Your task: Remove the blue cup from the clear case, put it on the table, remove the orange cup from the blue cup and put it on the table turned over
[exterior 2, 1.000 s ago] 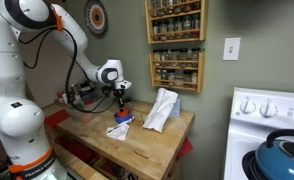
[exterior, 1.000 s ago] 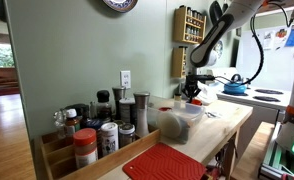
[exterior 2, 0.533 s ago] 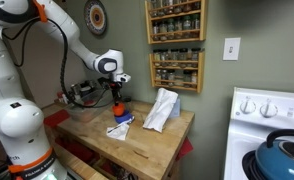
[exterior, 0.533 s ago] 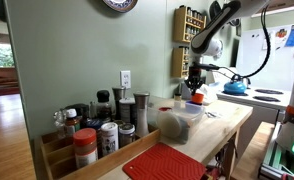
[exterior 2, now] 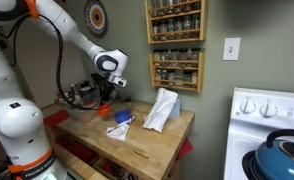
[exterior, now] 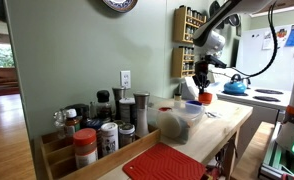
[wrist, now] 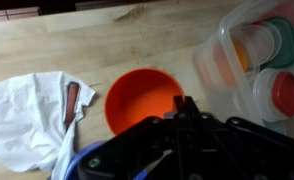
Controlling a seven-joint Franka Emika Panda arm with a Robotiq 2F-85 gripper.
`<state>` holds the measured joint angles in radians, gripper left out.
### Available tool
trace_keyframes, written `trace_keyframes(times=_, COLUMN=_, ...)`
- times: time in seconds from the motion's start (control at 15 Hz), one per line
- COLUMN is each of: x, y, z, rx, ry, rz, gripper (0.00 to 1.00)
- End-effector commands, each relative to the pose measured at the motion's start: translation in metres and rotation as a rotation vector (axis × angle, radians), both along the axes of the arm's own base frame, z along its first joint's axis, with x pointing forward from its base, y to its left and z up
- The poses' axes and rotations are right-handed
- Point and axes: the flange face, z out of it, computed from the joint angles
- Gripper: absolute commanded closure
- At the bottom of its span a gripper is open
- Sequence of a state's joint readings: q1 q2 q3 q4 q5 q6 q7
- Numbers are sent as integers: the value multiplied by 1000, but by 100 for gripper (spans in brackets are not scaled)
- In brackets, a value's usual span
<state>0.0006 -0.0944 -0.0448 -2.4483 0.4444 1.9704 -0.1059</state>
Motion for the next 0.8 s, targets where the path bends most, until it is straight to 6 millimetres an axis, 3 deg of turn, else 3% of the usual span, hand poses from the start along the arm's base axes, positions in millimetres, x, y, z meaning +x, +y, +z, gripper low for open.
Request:
trace_keyframes(times=0.0, x=-12, y=6, z=-29, rx=148, ry=67, rz=6, gripper=99)
trace_keyframes(times=0.07, x=-6, y=6, z=-12, rx=80, ry=40, rz=14, gripper=99)
trace_keyframes(times=0.4, x=-4, y=6, z=-14, rx=86, ry=41, rz=15, gripper=99)
trace_keyframes(times=0.73, x=-1, y=0, z=-40, rx=233, ry=8, rz=-194, gripper=99)
